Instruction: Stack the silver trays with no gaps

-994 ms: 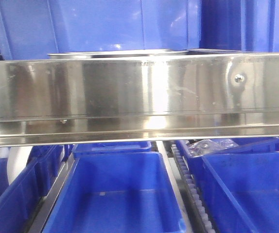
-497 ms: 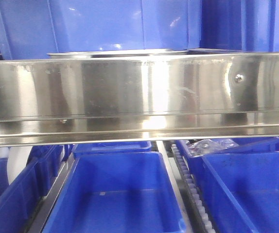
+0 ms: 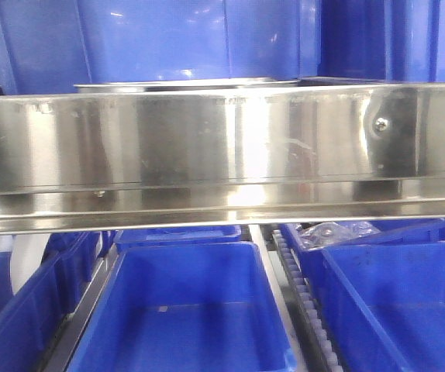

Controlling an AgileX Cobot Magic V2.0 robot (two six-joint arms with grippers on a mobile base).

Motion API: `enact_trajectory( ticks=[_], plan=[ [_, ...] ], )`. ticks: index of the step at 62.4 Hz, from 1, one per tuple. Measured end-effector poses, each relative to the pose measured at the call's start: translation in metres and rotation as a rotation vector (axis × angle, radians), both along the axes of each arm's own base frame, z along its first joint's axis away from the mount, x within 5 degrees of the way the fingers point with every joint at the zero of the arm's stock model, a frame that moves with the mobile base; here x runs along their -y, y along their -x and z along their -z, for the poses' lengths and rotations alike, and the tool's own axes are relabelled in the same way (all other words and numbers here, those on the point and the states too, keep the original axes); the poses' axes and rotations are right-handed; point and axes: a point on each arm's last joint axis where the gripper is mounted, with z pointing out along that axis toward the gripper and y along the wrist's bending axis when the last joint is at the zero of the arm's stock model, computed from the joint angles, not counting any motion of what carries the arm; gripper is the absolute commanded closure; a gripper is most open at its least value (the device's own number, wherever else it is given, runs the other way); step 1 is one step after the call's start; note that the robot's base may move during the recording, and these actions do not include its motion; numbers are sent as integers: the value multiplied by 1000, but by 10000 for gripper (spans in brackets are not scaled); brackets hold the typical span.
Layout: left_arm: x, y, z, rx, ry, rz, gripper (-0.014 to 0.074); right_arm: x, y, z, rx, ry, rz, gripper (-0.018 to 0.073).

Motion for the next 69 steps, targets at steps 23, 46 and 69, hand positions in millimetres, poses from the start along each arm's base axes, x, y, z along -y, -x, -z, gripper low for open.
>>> enact_trajectory(
  ticks=[23, 46, 69],
  plan=[
    [-12, -54, 63, -173, 35, -122, 110, -18, -63, 49, -85, 94, 64, -62],
    [-3, -75, 92, -212, 28, -125, 110, -19, -97, 96, -131, 118, 104, -62],
    [0, -82, 105, -222, 29, -125, 110, -27, -112, 123, -135, 125, 86, -62]
  ],
)
